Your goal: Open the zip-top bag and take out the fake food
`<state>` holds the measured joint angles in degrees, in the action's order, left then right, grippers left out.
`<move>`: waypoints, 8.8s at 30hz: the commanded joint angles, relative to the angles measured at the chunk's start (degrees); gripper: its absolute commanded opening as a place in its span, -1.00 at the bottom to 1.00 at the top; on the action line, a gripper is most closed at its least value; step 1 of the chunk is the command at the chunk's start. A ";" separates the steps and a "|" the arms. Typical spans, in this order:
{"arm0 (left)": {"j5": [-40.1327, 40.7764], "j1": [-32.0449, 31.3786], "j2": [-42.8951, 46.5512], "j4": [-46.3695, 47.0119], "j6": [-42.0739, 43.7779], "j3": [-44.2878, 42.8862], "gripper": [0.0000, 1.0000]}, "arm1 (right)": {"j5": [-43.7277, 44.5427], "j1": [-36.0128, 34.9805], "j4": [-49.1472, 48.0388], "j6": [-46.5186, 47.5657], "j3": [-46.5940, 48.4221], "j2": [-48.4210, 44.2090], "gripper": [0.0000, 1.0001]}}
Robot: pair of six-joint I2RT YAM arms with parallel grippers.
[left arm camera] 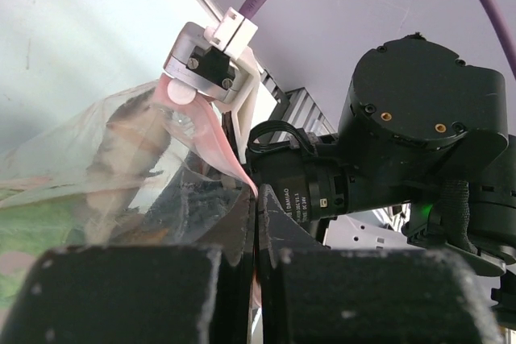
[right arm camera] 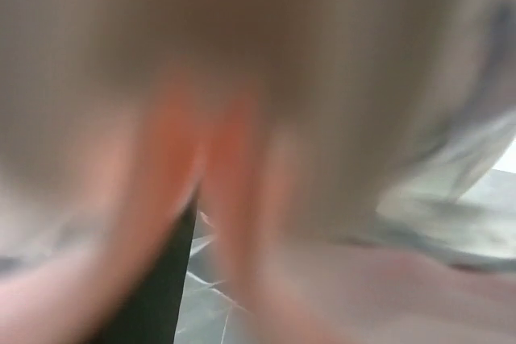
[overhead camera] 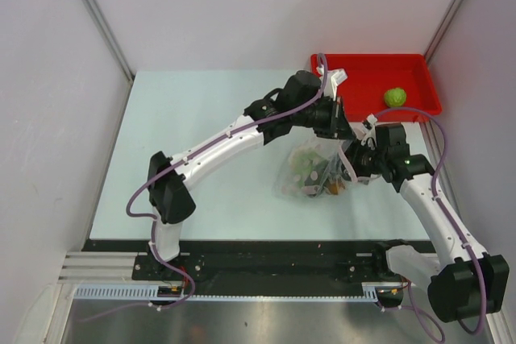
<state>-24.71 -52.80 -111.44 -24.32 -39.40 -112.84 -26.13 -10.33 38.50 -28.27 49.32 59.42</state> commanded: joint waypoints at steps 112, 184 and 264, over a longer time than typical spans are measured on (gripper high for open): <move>2.74 -0.29 3.16 5.77 2.83 6.31 -1.00 | 16.99 23.34 1.66 -7.06 76.54 75.66 -0.80; -3.50 -1.78 6.06 4.37 -0.51 3.50 -1.00 | 30.00 -2.94 -14.85 -8.82 -1.33 -1.41 0.41; 5.81 -1.08 10.98 5.77 -2.79 10.19 -1.00 | 11.10 -4.44 -9.33 -0.73 -0.37 -12.48 -1.00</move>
<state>-22.55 -54.04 -103.37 -18.26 -42.50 -99.33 -12.73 -14.50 27.94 -31.14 45.80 50.61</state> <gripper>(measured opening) 0.005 0.119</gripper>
